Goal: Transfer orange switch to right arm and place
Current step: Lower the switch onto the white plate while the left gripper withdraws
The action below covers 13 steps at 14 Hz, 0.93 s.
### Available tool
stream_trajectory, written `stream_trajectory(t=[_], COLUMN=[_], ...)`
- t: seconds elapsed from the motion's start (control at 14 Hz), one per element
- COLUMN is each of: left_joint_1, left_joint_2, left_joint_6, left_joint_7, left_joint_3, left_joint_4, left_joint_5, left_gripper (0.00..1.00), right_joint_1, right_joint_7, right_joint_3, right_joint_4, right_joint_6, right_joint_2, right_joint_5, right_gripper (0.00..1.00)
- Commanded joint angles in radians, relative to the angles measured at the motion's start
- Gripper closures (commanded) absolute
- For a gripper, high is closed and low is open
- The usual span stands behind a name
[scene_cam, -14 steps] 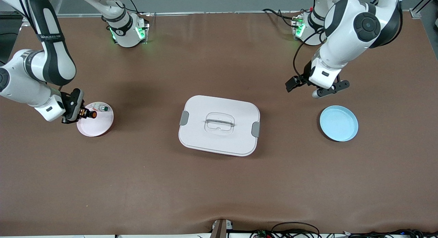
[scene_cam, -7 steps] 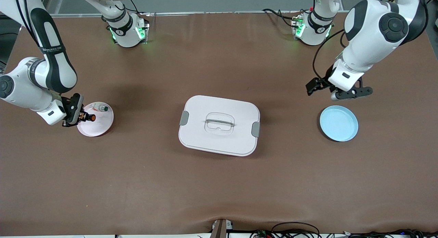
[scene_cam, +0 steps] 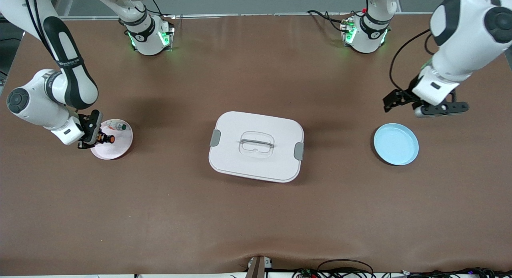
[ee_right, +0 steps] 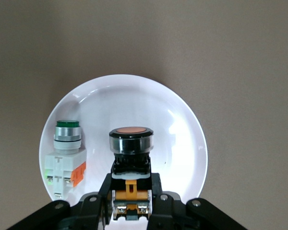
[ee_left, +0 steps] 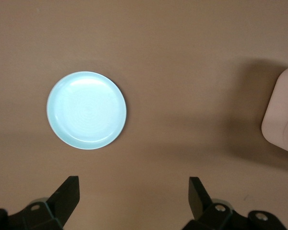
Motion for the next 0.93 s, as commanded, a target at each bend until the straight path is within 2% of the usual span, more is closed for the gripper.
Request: stream_trajectory(t=[0.0, 0.21, 0.5, 0.57, 0.64, 0.86], left_joint_1=[0.025, 0.047, 0.050, 0.050, 0.048, 0.047], left_joint_2=[0.018, 0.053, 0.104, 0.108, 0.108, 0.110], left_joint_6=[-0.065, -0.071, -0.130, -0.130, -0.130, -0.130], left_joint_7=[0.018, 0.013, 0.010, 0.012, 0.012, 0.009], left_joint_3=[-0.007, -0.007, -0.007, -0.007, -0.007, -0.007], left_joint_4=[0.091, 0.172, 0.284, 0.286, 0.286, 0.286], left_joint_5=[0.012, 0.008, 0.008, 0.012, 0.015, 0.019], left_gripper=[0.00, 0.00, 0.00, 0.00, 0.00, 0.00], right_joint_1=[-0.024, -0.041, -0.041, -0.039, -0.041, -0.038], right_joint_7=[-0.016, -0.017, -0.016, -0.002, 0.001, 0.003], right_joint_3=[0.014, 0.014, 0.014, 0.014, 0.014, 0.016], right_joint_4=[-0.030, -0.044, -0.042, -0.036, -0.032, -0.010], right_joint_6=[0.079, 0.165, 0.166, 0.162, 0.158, 0.144], right_joint_2=[0.025, 0.077, 0.079, 0.078, 0.078, 0.076], right_joint_5=[-0.020, -0.021, -0.021, -0.020, -0.020, -0.020], right_gripper=[1.00, 1.00, 1.00, 0.87, 0.01, 0.00])
